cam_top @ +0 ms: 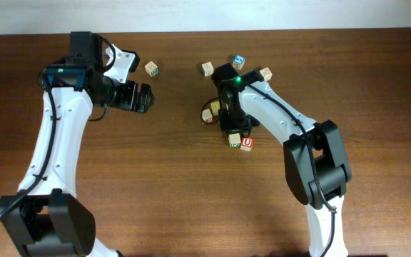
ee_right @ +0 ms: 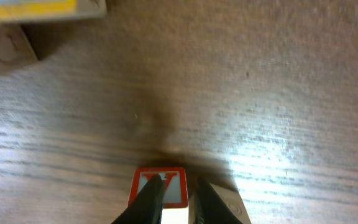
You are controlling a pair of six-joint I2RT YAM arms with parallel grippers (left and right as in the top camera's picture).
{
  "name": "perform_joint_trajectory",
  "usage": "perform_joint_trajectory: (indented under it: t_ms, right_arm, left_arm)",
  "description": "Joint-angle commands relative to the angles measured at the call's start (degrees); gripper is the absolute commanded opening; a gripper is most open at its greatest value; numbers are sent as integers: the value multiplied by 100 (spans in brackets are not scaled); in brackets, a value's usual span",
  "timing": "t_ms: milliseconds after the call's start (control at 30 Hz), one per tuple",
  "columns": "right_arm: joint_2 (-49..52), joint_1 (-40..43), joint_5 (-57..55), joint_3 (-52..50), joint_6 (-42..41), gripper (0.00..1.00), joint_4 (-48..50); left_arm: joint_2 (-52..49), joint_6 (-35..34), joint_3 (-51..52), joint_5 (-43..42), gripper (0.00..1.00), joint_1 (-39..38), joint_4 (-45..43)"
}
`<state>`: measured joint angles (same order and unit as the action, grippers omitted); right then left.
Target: Rotate 3 blocks
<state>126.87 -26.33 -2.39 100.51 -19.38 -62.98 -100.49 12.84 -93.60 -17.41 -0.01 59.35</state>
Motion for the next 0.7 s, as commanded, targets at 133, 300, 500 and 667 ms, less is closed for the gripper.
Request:
perform_joint_trajectory:
  t_ms: [133, 300, 500, 667]
  right_arm:
    - [79, 22, -90, 184, -109, 20, -133]
    - [-37, 175, -70, 1198, -212, 19, -896]
    - [-264, 748, -94, 1635, -184, 19, -1958]
    - [-264, 1222, 111, 728, 55, 19, -1862]
  left_arm:
    - [9, 11, -120, -81, 99, 17, 9]
    - [9, 11, -120, -83, 99, 17, 9]
    - [9, 11, -120, -81, 99, 17, 9]
    - [9, 11, -120, -83, 99, 17, 9]
